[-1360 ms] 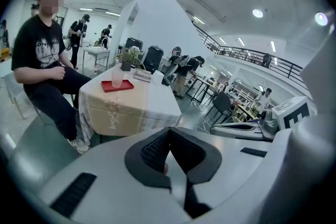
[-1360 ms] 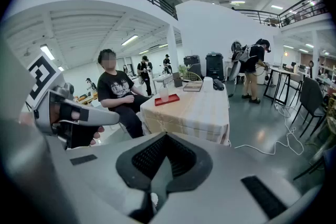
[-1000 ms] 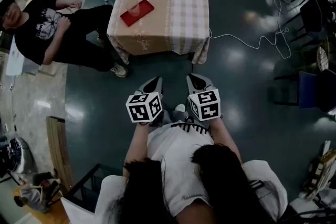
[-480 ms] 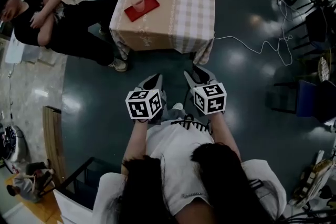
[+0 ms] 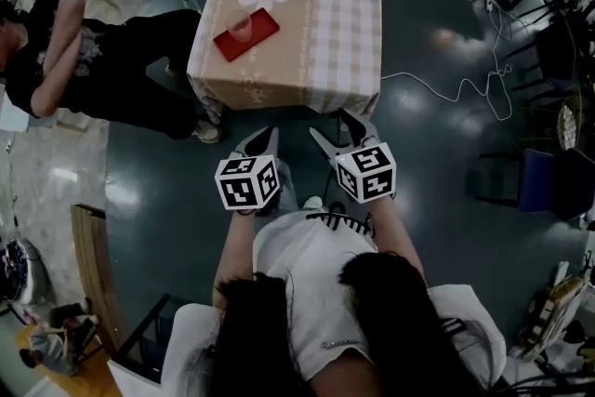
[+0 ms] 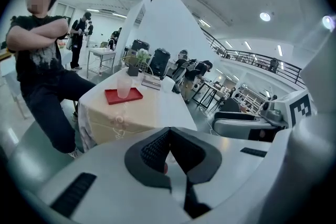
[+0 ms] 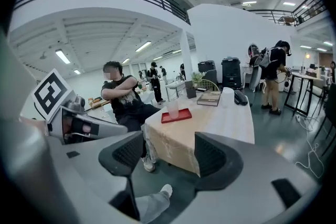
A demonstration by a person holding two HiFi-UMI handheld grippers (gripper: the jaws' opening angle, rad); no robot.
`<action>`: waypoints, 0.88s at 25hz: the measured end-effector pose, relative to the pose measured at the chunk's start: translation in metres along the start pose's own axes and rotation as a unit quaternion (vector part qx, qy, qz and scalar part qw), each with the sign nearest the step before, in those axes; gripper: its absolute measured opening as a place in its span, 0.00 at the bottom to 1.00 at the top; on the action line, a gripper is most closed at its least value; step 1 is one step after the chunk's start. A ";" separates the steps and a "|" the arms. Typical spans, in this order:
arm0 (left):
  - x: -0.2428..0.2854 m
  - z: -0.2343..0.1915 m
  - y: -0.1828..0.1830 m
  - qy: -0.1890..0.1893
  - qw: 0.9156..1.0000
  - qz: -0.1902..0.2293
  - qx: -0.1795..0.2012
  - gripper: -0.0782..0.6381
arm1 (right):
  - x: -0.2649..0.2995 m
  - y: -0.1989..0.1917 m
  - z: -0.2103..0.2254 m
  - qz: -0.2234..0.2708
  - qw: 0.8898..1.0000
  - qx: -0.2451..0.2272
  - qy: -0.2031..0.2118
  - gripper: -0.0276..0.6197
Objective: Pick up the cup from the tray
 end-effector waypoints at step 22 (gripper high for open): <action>0.081 -0.113 0.116 -0.010 0.999 -0.031 0.018 0.12 | 0.154 0.095 0.005 -0.023 0.999 -0.035 0.020 0.63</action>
Point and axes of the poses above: the fingertips, and each gripper's own axes: x forward along the fingers, z to its right, y out of its top, the point moved 10 cm from there along -x, backward along the fingers, and after that the axes turned 4 degrees about y, right-handed, at the moved point
